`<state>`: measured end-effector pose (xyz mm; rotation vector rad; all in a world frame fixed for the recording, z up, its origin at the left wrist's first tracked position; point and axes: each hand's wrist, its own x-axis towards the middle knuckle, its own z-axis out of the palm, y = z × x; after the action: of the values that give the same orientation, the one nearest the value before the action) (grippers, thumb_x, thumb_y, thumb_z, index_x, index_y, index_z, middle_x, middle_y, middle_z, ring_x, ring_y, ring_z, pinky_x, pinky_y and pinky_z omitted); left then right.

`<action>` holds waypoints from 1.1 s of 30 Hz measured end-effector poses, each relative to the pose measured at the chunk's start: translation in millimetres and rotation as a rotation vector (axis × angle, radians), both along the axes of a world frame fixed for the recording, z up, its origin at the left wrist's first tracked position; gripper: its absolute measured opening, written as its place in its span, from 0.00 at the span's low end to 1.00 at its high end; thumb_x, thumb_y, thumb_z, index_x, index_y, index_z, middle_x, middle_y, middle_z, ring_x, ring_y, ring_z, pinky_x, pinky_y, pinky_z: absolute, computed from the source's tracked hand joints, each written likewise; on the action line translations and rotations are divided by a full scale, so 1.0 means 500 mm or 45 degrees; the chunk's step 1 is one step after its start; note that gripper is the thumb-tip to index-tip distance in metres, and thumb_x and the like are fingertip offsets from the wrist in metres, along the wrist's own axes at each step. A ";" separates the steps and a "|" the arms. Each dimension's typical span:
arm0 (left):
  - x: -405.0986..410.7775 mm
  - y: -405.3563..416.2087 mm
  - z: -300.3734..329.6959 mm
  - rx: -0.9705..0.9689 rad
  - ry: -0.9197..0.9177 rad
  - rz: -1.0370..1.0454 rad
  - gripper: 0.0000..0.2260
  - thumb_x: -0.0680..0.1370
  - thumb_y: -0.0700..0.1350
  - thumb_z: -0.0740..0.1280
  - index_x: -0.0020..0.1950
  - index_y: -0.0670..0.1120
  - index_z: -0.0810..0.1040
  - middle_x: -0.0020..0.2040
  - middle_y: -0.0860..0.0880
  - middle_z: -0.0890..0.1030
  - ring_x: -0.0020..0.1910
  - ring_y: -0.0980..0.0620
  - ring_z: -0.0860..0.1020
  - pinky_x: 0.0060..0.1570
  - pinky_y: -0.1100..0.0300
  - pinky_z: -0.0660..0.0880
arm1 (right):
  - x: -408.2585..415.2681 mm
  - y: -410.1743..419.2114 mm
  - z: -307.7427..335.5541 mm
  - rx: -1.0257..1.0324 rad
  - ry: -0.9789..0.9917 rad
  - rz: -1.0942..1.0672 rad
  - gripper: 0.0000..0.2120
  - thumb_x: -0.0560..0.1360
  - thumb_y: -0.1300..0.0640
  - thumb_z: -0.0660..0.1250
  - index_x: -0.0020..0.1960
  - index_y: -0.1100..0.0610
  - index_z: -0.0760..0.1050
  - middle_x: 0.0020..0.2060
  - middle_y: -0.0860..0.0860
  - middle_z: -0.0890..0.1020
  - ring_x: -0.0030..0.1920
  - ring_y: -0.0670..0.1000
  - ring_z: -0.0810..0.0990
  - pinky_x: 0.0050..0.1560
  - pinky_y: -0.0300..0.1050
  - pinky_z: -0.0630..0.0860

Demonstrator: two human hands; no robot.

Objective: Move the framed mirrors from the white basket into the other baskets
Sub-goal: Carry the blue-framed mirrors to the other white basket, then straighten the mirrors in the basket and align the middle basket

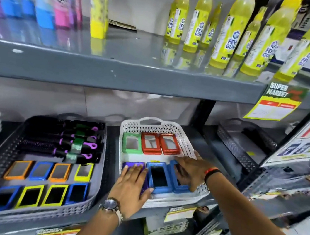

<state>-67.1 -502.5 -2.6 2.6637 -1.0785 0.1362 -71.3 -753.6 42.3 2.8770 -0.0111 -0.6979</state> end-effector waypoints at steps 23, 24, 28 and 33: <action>0.099 -0.132 -0.016 0.420 0.364 -0.088 0.50 0.67 0.64 0.68 0.74 0.48 0.38 0.75 0.45 0.44 0.72 0.47 0.42 0.68 0.51 0.35 | 0.024 -0.010 -0.049 0.124 0.110 -0.058 0.64 0.59 0.51 0.80 0.75 0.51 0.34 0.77 0.55 0.47 0.77 0.54 0.46 0.76 0.55 0.47; 0.100 -0.134 -0.021 0.430 0.367 -0.091 0.51 0.67 0.64 0.68 0.74 0.48 0.37 0.75 0.44 0.44 0.72 0.47 0.42 0.68 0.51 0.35 | 0.024 -0.012 -0.051 0.126 0.107 -0.058 0.64 0.59 0.51 0.80 0.75 0.51 0.34 0.77 0.55 0.48 0.77 0.54 0.47 0.76 0.55 0.48; 0.107 -0.137 -0.027 0.420 0.369 -0.080 0.52 0.67 0.62 0.69 0.74 0.48 0.36 0.75 0.44 0.44 0.72 0.47 0.42 0.68 0.51 0.35 | 0.023 -0.014 -0.052 0.093 0.094 -0.029 0.63 0.59 0.50 0.80 0.75 0.50 0.34 0.77 0.55 0.49 0.77 0.55 0.49 0.76 0.58 0.48; 0.113 -0.142 -0.028 0.464 0.365 -0.072 0.53 0.66 0.63 0.69 0.73 0.50 0.34 0.75 0.43 0.42 0.72 0.46 0.41 0.68 0.50 0.35 | 0.021 -0.013 -0.046 0.095 0.100 -0.011 0.63 0.60 0.51 0.79 0.75 0.51 0.34 0.77 0.56 0.49 0.77 0.55 0.48 0.77 0.56 0.49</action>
<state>-10.4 -573.5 -16.4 2.8379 -1.1715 -0.4839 -60.7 -760.2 19.4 2.9191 0.0128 -0.8295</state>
